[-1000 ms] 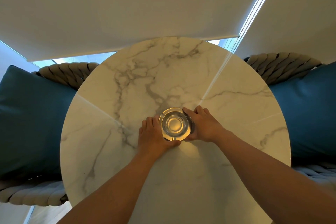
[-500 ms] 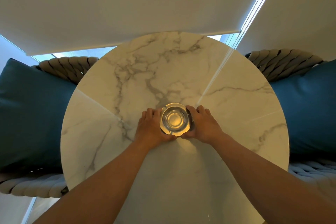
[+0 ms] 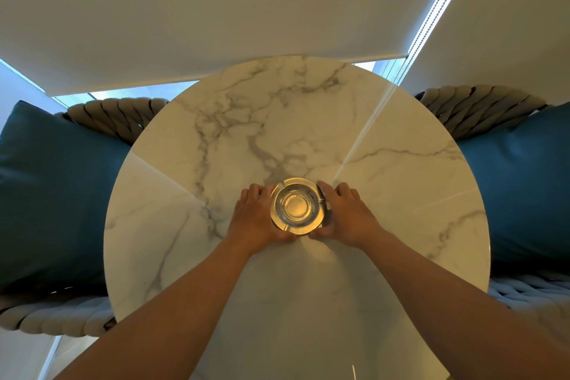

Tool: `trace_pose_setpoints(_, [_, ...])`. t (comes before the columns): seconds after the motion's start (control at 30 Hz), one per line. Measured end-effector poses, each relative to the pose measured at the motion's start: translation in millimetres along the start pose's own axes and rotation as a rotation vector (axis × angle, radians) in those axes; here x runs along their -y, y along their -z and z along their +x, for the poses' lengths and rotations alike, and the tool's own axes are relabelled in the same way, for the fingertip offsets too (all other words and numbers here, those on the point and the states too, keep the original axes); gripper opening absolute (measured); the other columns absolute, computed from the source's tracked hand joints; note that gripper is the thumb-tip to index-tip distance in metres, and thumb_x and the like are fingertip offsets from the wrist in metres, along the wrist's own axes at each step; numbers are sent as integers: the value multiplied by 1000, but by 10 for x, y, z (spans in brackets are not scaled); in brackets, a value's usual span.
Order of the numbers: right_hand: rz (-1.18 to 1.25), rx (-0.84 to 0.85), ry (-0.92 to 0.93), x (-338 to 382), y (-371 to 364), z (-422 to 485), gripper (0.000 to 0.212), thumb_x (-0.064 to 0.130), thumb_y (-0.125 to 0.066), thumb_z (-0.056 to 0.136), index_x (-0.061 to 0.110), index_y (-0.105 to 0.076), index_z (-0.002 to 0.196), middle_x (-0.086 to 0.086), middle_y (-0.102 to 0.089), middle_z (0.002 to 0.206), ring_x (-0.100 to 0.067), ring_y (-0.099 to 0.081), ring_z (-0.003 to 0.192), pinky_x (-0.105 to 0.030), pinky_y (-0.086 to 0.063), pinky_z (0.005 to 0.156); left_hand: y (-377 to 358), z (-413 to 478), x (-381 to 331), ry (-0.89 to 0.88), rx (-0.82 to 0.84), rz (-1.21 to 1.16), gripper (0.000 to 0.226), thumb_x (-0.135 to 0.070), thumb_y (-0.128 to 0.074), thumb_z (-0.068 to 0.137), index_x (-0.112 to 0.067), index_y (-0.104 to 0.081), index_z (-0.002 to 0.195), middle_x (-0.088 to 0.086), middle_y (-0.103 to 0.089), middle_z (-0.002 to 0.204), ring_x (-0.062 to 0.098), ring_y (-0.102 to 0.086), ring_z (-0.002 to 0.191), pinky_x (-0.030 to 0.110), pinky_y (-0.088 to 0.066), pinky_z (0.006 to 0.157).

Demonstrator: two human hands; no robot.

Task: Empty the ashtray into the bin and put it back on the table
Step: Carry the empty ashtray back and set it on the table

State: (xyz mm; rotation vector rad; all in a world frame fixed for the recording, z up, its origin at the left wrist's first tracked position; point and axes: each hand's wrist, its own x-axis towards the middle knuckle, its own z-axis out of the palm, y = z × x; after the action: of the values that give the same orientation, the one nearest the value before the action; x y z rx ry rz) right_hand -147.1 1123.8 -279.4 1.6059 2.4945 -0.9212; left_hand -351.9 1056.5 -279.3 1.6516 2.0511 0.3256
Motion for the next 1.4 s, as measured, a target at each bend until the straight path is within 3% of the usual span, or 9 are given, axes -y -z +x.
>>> trace_pose_setpoints(0.1, [-10,22,5,-4,6,5,109,63,-77,51,31,-31,144,-6,-44,117,-30,-46,108,-41,-48,91,-17,-28,-11,7,-8,-15,109,-73,-67,36,-27,-44,133,0,-45,109,23,-44,102,34,-42,86])
trace_pose_setpoints(0.23, [-16,20,10,1,6,16,107,61,-79,53,31,-31,144,-6,-44,117,-30,-46,107,-43,-49,91,-35,-22,-14,2,-16,-7,105,-66,-77,40,-25,-47,131,1,-45,109,25,-45,103,37,-43,86])
trace_pose_setpoints(0.37, [-22,24,15,-9,11,14,108,59,-80,54,30,-31,144,-7,-44,117,-30,-46,107,-43,-49,91,-57,-10,-11,11,-12,-7,105,-72,-69,37,-25,-47,128,0,-45,108,23,-44,102,35,-43,86])
trace_pose_setpoints(0.73, [-37,54,3,-59,73,34,110,60,-80,53,30,-28,145,-7,-43,119,-29,-44,107,-42,-47,93,-110,17,-19,14,-26,-14,99,-72,-69,34,-31,-44,121,-4,-44,104,21,-45,98,33,-42,79])
trace_pose_setpoints(0.83, [-103,3,24,-59,72,28,111,67,-77,52,29,-29,144,-6,-44,119,-28,-43,106,-40,-44,93,-112,9,2,9,-53,4,101,-73,-70,34,-31,-45,122,-5,-45,108,21,-43,102,34,-43,83])
trace_pose_setpoints(0.93, [-170,-65,57,-50,80,26,110,71,-74,50,30,-31,143,-6,-42,127,-30,-40,111,-41,-40,95,-122,12,44,-8,-64,25,107,-76,-71,35,-30,-45,129,-3,-46,122,21,-39,118,35,-41,94])
trace_pose_setpoints(1.1, [-183,-30,83,-55,69,33,116,69,-75,55,25,-25,150,-12,-16,160,-41,-11,145,-47,-19,119,-129,33,47,-10,-19,8,114,-76,-69,38,-27,-42,138,3,-43,136,26,-32,136,42,-35,109])
trace_pose_setpoints(1.2, [-157,14,87,-52,58,35,118,68,-75,58,23,-20,152,-10,-6,164,-36,2,150,-47,-13,121,-123,35,41,-14,7,-20,115,-73,-70,41,-22,-41,140,8,-43,140,28,-30,139,45,-33,110])
trace_pose_setpoints(1.4, [-124,33,72,-51,72,30,119,65,-77,58,23,-18,153,-9,-2,165,-33,7,151,-46,-12,123,-109,39,18,-31,15,-24,113,-68,-74,43,-17,-43,138,13,-44,139,31,-32,138,44,-34,109])
